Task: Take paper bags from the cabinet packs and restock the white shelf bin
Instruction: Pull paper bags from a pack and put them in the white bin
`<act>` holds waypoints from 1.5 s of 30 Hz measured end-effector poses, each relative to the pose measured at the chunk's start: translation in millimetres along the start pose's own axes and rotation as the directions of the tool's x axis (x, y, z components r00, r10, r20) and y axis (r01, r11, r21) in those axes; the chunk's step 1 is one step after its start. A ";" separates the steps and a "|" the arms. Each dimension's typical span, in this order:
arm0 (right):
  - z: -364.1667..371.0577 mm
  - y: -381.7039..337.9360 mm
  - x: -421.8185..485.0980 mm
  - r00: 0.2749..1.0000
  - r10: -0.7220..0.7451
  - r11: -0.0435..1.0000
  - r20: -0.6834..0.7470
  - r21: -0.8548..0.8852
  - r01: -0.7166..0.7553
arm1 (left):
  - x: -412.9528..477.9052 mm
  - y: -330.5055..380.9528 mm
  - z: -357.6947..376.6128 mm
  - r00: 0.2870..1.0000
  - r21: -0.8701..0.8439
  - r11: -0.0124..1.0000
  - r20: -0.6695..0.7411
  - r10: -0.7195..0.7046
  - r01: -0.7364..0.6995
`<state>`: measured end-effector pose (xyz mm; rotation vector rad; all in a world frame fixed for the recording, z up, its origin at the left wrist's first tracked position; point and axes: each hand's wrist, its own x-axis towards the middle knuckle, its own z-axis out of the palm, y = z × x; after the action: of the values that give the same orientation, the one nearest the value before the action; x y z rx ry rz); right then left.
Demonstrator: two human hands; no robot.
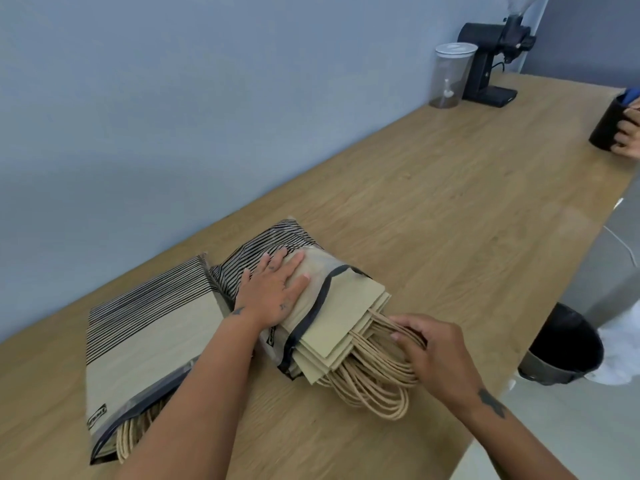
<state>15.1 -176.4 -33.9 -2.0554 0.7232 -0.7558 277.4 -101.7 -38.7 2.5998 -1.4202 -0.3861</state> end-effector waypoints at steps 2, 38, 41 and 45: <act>-1.8 -1.2 -6.3 1.000 0.011 1.000 0.008 0.013 -0.011 | 0.6 -3.8 -0.9 1.000 -0.035 0.999 -0.010 -0.003 0.003; 46.6 -15.0 72.3 0.903 0.219 0.916 0.369 0.241 -0.321 | -11.9 -19.1 -7.7 1.000 -0.196 0.981 -0.017 0.007 -0.010; 42.7 -12.9 66.7 0.901 0.247 0.912 0.355 0.229 -0.340 | -11.8 -19.6 -10.7 0.999 -0.224 0.973 0.007 0.051 -0.048; 35.4 -11.1 46.8 0.898 0.292 0.891 0.330 0.247 -0.381 | -16.4 -16.7 -9.3 0.999 -0.253 0.967 -0.005 0.039 -0.039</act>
<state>73.9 -186.7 -30.0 -1.6479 0.7247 -0.3338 285.1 -78.9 -31.6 2.3651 -1.3227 -0.5246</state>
